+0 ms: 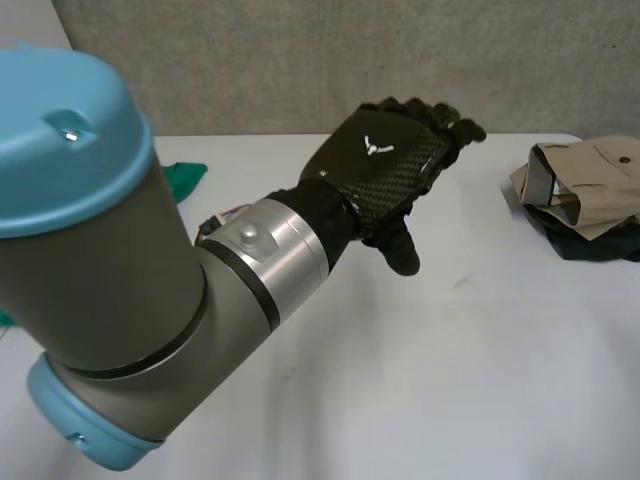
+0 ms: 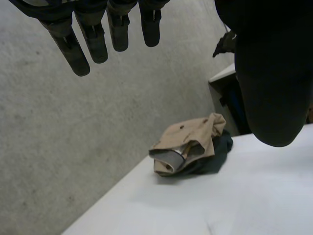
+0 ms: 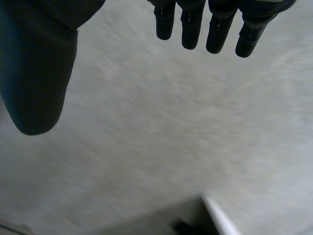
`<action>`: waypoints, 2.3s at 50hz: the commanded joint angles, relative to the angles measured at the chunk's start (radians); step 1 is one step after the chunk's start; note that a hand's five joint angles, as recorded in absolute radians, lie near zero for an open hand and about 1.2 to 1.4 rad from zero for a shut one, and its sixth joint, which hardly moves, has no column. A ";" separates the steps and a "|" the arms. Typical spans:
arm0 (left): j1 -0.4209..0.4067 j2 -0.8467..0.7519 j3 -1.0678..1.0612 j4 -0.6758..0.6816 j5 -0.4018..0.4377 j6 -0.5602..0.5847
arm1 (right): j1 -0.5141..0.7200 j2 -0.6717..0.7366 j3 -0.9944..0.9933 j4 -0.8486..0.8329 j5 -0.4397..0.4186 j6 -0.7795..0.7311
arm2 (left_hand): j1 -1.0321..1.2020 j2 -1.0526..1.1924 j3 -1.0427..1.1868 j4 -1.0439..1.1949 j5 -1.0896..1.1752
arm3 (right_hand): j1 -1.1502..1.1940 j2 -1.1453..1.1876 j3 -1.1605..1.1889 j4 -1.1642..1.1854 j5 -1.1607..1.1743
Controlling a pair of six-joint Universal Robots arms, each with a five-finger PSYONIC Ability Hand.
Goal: Fold the laundry.
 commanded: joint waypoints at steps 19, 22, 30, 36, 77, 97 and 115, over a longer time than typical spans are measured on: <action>0.626 -0.080 0.010 0.104 -0.229 0.181 | 0.677 -0.496 0.836 -0.239 -0.317 0.197 | -0.001 -0.009 -0.014 -0.008 -0.027 | -0.057 -0.039 -0.039 -0.030 -0.050; 0.712 -0.213 0.052 0.119 -0.206 0.308 | 0.700 -0.458 0.875 -0.177 -0.309 0.116 | -0.004 -0.012 -0.017 -0.011 -0.030 | -0.057 -0.039 -0.039 -0.030 -0.050; 0.827 -0.539 0.218 0.162 -0.013 0.547 | 0.724 -0.338 0.905 -0.110 -0.219 -0.025 | 0.022 0.014 0.010 0.016 -0.003 | -0.057 -0.039 -0.039 -0.030 -0.050; 0.846 -0.703 0.382 0.196 0.012 0.531 | 0.721 -0.329 0.925 -0.117 -0.210 -0.027 | 0.702 0.694 0.690 0.695 0.677 | -0.057 -0.039 -0.039 -0.030 -0.050; 0.062 -0.348 0.075 0.032 -0.063 0.119 | 0.701 -0.505 0.891 -0.113 -0.048 0.111 | 0.629 0.621 0.616 0.622 0.603 | -0.057 -0.039 -0.039 -0.030 -0.050; 0.275 0.068 -0.164 0.085 -0.069 0.131 | 0.747 -0.499 0.801 0.113 -0.047 0.238 | 0.028 0.020 0.016 0.021 0.003 | -0.057 -0.039 -0.039 -0.030 -0.050; 0.522 -0.291 -0.109 0.108 0.108 0.383 | 1.117 -0.399 0.744 0.187 0.165 0.338 | 0.051 0.044 0.039 0.045 0.026 | -0.057 -0.039 -0.039 -0.030 -0.050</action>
